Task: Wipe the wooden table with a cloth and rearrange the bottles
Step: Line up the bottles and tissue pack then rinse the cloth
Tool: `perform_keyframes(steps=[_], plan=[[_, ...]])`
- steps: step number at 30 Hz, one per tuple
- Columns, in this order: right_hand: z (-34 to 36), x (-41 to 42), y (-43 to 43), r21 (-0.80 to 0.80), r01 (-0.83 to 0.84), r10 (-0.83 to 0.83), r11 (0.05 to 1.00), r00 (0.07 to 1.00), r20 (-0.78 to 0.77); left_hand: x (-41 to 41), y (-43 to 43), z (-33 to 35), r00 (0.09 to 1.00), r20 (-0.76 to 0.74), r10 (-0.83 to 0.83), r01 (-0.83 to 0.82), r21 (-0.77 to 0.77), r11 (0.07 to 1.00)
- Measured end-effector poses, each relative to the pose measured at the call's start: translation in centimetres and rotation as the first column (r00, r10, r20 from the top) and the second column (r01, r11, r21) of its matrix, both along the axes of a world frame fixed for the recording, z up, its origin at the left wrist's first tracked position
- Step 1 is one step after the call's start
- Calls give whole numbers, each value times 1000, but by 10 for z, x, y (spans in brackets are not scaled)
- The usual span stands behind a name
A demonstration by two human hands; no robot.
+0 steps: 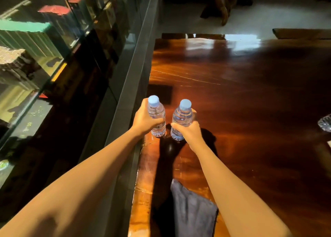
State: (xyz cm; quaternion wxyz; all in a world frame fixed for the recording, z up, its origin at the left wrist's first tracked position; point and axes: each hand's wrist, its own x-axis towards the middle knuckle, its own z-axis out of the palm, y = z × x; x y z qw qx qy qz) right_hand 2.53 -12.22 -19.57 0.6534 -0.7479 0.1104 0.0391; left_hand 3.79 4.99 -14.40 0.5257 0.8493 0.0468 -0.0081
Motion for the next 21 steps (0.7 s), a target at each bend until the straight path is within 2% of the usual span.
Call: perform_keyframes(steps=[10,18,21], plan=[[7,21,7,-53,-83,80,995,995,-53,24,14,6,979,-13,-201,201,9,979],[13,21,6,-189,-127,125,974,992,-21,22,10,5,980,-17,-197,197,22,980],[19,18,2,-243,-158,160,957,987,-13,21,10,6,974,-49,-223,217,-95,971]])
